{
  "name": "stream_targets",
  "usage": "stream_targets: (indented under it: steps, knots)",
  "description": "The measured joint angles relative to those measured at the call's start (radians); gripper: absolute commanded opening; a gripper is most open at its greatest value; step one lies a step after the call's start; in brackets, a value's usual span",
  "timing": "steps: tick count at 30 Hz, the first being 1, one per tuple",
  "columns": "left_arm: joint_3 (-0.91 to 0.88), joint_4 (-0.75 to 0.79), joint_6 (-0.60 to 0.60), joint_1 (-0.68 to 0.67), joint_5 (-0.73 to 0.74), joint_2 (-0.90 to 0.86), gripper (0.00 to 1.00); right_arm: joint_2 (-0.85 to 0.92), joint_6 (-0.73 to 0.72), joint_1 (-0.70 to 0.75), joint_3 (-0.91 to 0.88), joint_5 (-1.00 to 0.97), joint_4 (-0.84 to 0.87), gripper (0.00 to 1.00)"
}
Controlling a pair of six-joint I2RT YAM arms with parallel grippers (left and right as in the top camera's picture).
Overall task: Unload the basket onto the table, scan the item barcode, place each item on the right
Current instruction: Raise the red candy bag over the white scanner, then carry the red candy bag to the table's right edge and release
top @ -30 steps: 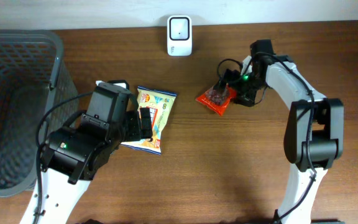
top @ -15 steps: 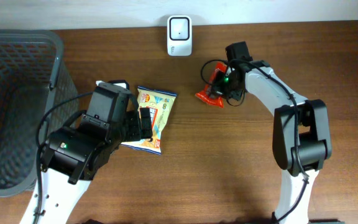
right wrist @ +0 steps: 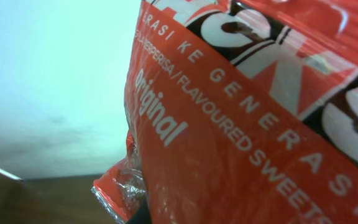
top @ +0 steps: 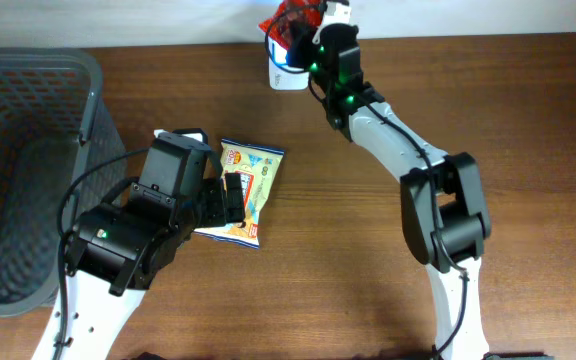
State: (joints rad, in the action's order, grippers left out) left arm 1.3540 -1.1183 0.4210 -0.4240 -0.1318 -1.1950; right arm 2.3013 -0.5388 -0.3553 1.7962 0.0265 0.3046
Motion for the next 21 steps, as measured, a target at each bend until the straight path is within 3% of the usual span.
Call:
stream_targets:
  steps: [9, 12, 15, 19, 21]
  knots:
    - [0.0, 0.0, 0.0, 0.0, 0.0, 0.0, 0.99, 0.103, 0.0, 0.008, 0.0, -0.045, 0.003, 0.04]
    - [0.0, 0.0, 0.0, 0.0, 0.0, 0.0, 0.99, 0.098, 0.002, 0.084, 0.0, 0.002, -0.008, 0.04]
    - [0.0, 0.001, 0.0, 0.0, 0.0, 0.0, 0.99, -0.006, 0.001, 0.212, -0.002, 0.031, -0.19, 0.04]
    - [0.0, 0.0, 0.0, 0.0, 0.0, 0.0, 0.99, -0.223, 0.001, 0.541, 0.013, 0.034, -0.559, 0.04]
    - [0.0, -0.002, 0.0, 0.0, 0.0, 0.0, 0.99, -0.234, 0.001, 0.678, 0.022, 0.035, -0.779, 0.04]
